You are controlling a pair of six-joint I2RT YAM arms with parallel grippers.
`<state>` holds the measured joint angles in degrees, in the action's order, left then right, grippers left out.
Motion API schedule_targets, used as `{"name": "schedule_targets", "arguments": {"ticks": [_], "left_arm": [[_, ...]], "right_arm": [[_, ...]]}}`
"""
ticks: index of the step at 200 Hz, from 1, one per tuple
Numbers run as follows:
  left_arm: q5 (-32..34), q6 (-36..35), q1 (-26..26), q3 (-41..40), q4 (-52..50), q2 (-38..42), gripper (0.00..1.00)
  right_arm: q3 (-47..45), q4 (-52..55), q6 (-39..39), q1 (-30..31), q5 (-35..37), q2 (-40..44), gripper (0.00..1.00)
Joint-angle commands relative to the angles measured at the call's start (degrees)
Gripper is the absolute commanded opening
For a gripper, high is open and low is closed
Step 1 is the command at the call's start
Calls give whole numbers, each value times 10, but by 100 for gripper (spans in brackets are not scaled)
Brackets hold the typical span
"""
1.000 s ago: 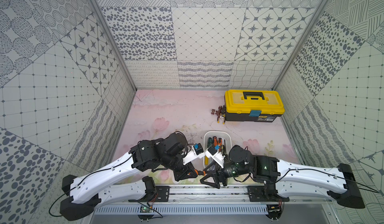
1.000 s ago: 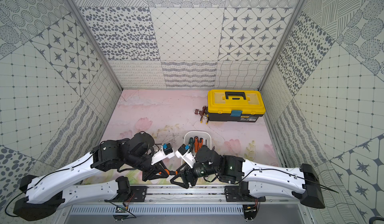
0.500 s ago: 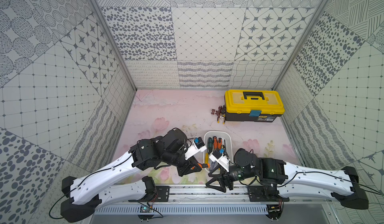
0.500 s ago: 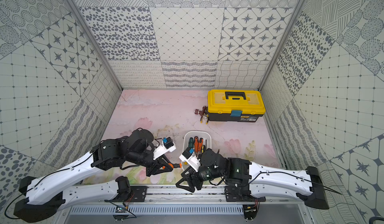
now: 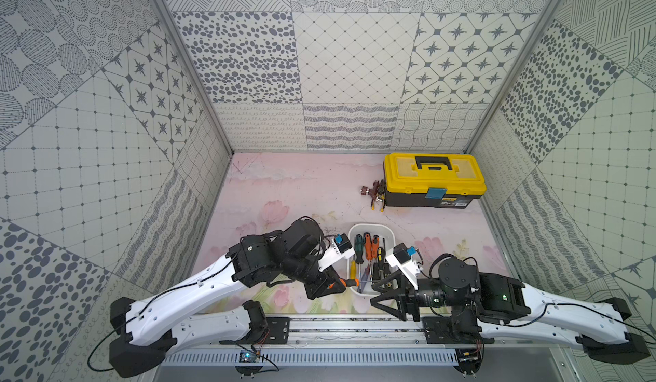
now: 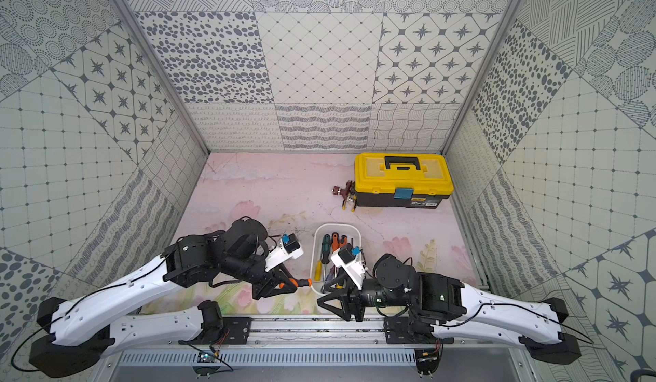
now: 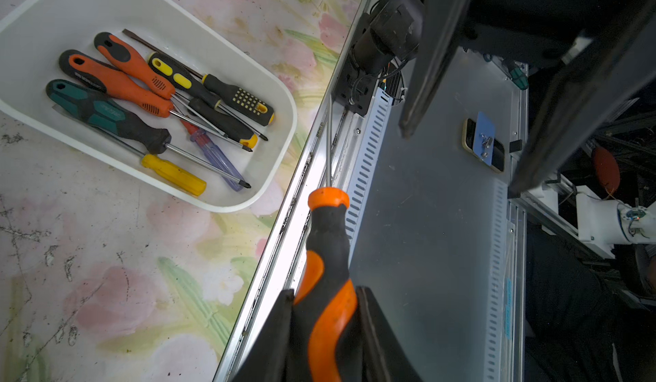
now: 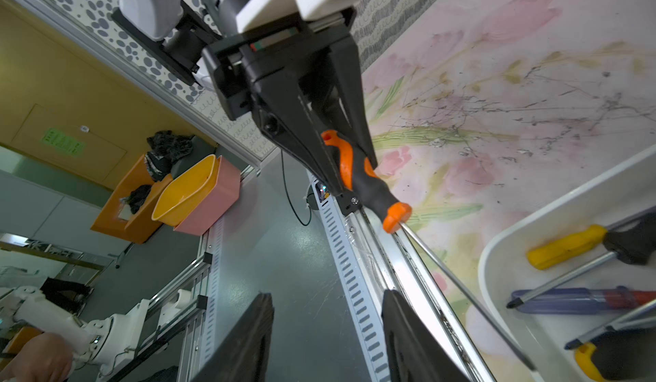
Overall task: Put the screwdriver on the desktop into the storage box
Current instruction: Place the screwdriver in the storage box.
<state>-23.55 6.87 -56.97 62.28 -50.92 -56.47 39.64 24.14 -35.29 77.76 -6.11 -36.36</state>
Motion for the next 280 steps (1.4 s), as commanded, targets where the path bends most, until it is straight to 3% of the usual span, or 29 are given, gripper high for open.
{"name": "schedule_targets", "arguments": {"ticks": [1, 53, 77, 118, 158, 170, 187, 196, 207, 220, 250, 280], "left_arm": [[-55, -26, 1, 4, -7, 3, 0], [-79, -36, 0, 5, -15, 0, 0], [-76, -32, 0, 3, -4, 4, 0], [-77, -32, 1, 6, 2, 10, 0], [-24, -20, 1, 6, 6, 15, 0], [14, -10, 1, 6, 17, 19, 0], [69, 18, 4, -3, 58, 31, 47], [109, 43, 4, -10, 91, 40, 64], [148, 67, 5, -20, 129, 52, 70], [211, 97, 5, -41, 178, 70, 85], [342, 168, 5, -109, 297, 127, 99], [339, 188, 5, -153, 341, 138, 99]], "right_arm": [[12, 29, 9, -1, 76, -30, 52], [22, 28, 24, -2, 79, -29, 51], [19, 4, 25, -3, 15, -50, 47], [25, -23, 22, -2, -59, -128, 31], [31, -33, 23, -2, -48, -130, 0], [28, -33, 18, -2, -33, -119, 0], [20, -30, 4, -2, 2, -101, 0], [12, -29, -6, -3, 23, -93, 0], [3, -20, -19, -3, 58, -85, 0], [-10, -3, -44, -6, 106, -80, 0], [-40, 34, -156, -31, 197, -87, 0], [-49, 63, -274, -61, 235, -143, 0]]}}
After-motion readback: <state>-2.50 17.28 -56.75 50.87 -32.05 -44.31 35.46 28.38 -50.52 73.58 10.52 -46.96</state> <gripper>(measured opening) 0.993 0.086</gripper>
